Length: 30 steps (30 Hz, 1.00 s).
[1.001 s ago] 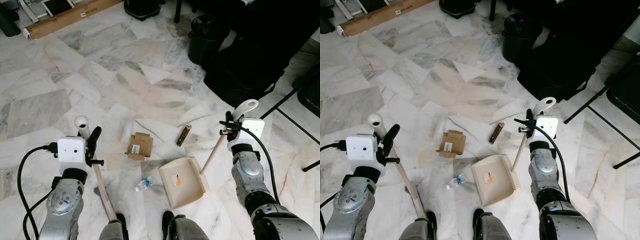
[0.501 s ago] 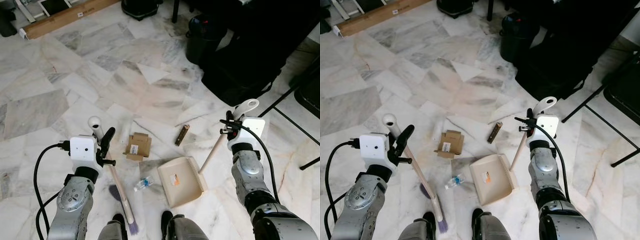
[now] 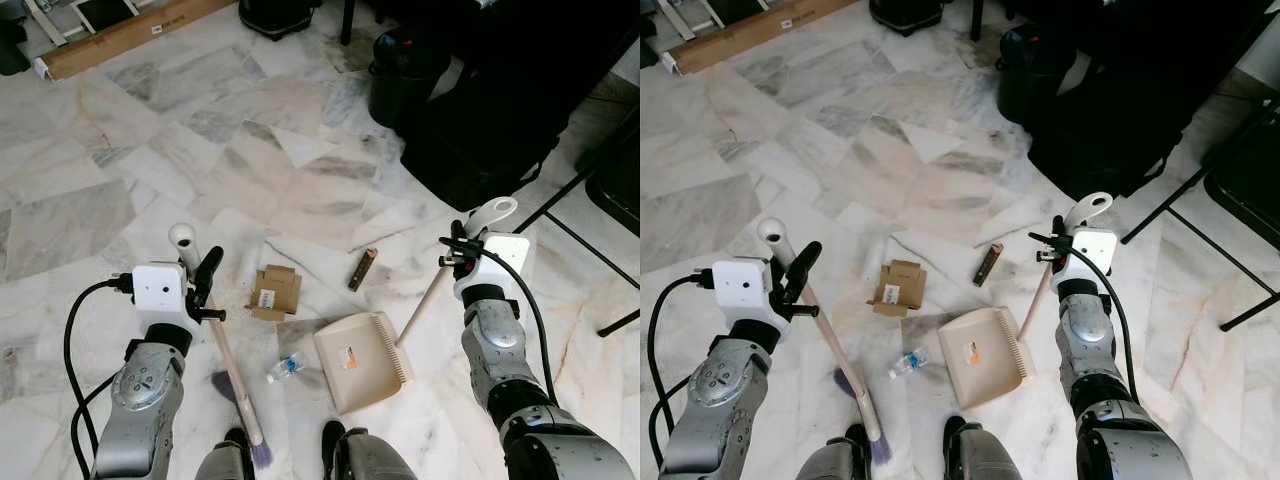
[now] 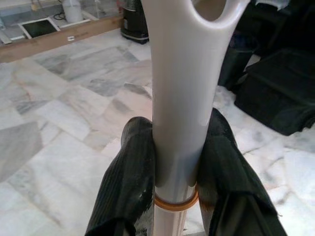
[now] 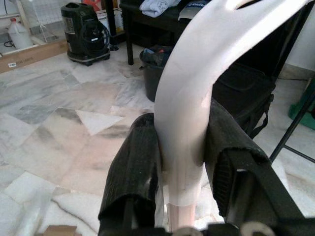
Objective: Sweep floor
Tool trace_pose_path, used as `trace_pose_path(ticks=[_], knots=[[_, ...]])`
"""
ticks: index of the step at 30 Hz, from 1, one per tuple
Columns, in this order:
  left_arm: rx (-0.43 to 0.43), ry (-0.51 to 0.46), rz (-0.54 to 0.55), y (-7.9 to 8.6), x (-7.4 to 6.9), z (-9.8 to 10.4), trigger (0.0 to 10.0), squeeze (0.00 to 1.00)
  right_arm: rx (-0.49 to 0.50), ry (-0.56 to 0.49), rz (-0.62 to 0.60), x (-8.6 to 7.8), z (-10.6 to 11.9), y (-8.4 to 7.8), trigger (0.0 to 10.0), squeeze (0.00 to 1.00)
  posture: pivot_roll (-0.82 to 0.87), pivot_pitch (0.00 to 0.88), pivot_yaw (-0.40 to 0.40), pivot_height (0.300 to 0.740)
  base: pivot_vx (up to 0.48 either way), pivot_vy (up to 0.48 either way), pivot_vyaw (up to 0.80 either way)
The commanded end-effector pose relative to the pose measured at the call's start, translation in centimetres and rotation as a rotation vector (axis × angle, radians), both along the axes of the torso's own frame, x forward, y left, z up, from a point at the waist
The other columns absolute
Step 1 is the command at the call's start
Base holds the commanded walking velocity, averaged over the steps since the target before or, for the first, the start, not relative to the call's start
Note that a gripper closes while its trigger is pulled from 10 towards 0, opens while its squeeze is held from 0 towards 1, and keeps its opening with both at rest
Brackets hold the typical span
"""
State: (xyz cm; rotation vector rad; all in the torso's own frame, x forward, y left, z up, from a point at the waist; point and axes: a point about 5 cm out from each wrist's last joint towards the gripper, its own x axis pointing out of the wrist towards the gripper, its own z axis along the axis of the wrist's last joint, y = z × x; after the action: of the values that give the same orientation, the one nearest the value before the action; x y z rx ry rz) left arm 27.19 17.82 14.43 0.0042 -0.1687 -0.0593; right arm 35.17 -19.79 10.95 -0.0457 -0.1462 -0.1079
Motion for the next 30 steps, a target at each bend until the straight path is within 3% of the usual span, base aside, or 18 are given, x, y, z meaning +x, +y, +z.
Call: trace_pose_path(ticks=[1,7,13,20,26,27,30], knots=[[-0.038,0.013,-0.026,-0.4,0.0,-0.4,10.0,0.00,0.010,0.072,-0.006,-0.7,-1.7,-0.2,10.0,0.00,-0.02,0.334,-0.078,0.740,0.000,0.000,0.00],[-0.089,0.022,-0.056,-0.7,0.3,-0.2,10.0,0.00,0.011,0.069,0.007,-0.9,-1.8,0.0,10.0,0.00,-0.03,0.332,-0.085,0.740,0.000,0.000,0.00],[-0.056,0.018,-0.070,0.0,0.6,-0.3,10.0,0.00,0.002,0.072,0.013,-1.3,-2.2,-0.1,10.0,0.00,-0.05,0.340,-0.081,0.740,0.000,0.000,0.00],[-0.116,-0.031,-0.105,-0.4,1.6,1.3,10.0,0.00,0.005,0.077,0.025,-1.3,-2.3,0.2,10.0,0.00,-0.05,0.353,-0.085,0.740,0.000,0.000,0.00],[-0.127,-0.079,-0.181,-2.0,2.3,2.9,10.0,0.00,0.006,0.077,0.034,-1.3,-2.3,0.3,10.0,0.00,-0.04,0.359,-0.087,0.740,0.000,0.000,0.00],[-0.135,-0.091,-0.248,-3.3,2.7,3.5,10.0,0.00,0.006,0.079,0.038,-1.3,-2.4,0.4,10.0,0.00,-0.04,0.360,-0.087,0.740,0.000,0.000,0.00],[-0.143,-0.091,-0.311,-4.5,2.8,4.0,10.0,0.00,0.006,0.082,0.042,-1.3,-2.4,0.5,10.0,0.00,-0.04,0.357,-0.087,0.740,0.000,0.000,0.00]])
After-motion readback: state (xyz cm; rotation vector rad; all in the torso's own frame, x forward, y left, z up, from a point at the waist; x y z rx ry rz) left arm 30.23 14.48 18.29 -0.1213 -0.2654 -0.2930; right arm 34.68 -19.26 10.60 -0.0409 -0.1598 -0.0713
